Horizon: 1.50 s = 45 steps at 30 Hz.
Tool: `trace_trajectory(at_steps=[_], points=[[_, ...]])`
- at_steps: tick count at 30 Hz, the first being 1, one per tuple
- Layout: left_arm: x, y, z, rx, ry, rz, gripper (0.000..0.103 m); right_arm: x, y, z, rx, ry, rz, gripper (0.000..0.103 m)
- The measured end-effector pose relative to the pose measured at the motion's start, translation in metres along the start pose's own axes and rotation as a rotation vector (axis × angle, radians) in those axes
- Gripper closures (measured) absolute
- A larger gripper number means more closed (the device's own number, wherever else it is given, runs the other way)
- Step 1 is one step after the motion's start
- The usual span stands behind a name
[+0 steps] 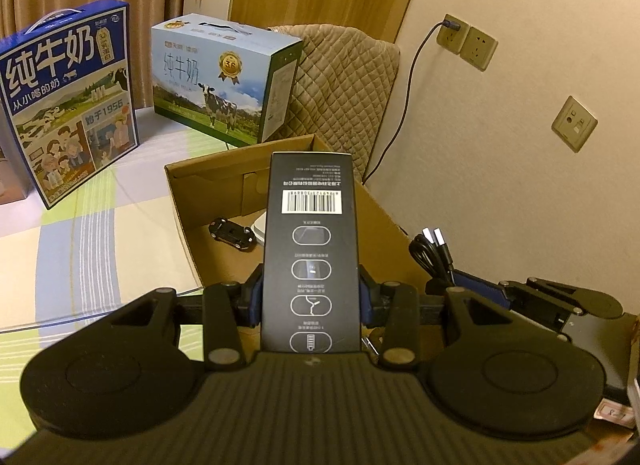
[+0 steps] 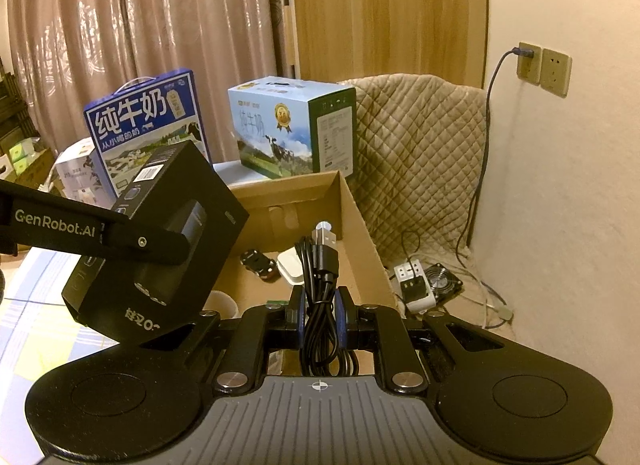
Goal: Organize objects
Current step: 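Carry the FLYCO box with the left gripper while the right gripper carries the cable over the cardboard box, then open both grippers to drop the FLYCO box and cable into the cardboard box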
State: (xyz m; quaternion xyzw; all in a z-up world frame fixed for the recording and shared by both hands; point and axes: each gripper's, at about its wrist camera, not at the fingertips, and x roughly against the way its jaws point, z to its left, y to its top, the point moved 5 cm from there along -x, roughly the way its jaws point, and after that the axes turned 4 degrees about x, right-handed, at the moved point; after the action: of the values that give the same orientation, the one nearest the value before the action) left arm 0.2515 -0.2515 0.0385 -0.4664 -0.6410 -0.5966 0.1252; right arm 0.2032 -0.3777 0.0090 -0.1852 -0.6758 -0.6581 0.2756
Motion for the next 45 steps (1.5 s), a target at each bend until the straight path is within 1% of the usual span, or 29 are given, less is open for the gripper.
trace_trajectory(at_steps=[15, 16, 17, 25, 32, 45], points=[[-0.011, 0.002, 0.000, 0.014, -0.001, 0.002, 0.065, -0.005, 0.002, -0.005, -0.007, -0.001, 0.004, 0.091], [-0.012, 0.002, 0.002, 0.024, 0.008, 0.001, 0.061, -0.005, 0.002, -0.006, -0.007, 0.000, 0.003, 0.091], [-0.013, 0.002, 0.004, 0.027, 0.018, 0.002, 0.054, -0.005, 0.002, -0.006, -0.008, -0.001, 0.003, 0.091], [-0.007, 0.000, 0.018, 0.045, 0.034, -0.011, 0.054, -0.006, 0.002, -0.005, -0.011, 0.001, 0.004, 0.091], [-0.005, -0.004, 0.019, 0.048, 0.035, -0.007, 0.051, -0.005, 0.002, -0.002, -0.008, 0.003, 0.006, 0.091], [-0.003, -0.011, 0.023, 0.050, 0.044, -0.001, 0.051, -0.003, 0.004, 0.005, -0.001, 0.005, 0.002, 0.091]])
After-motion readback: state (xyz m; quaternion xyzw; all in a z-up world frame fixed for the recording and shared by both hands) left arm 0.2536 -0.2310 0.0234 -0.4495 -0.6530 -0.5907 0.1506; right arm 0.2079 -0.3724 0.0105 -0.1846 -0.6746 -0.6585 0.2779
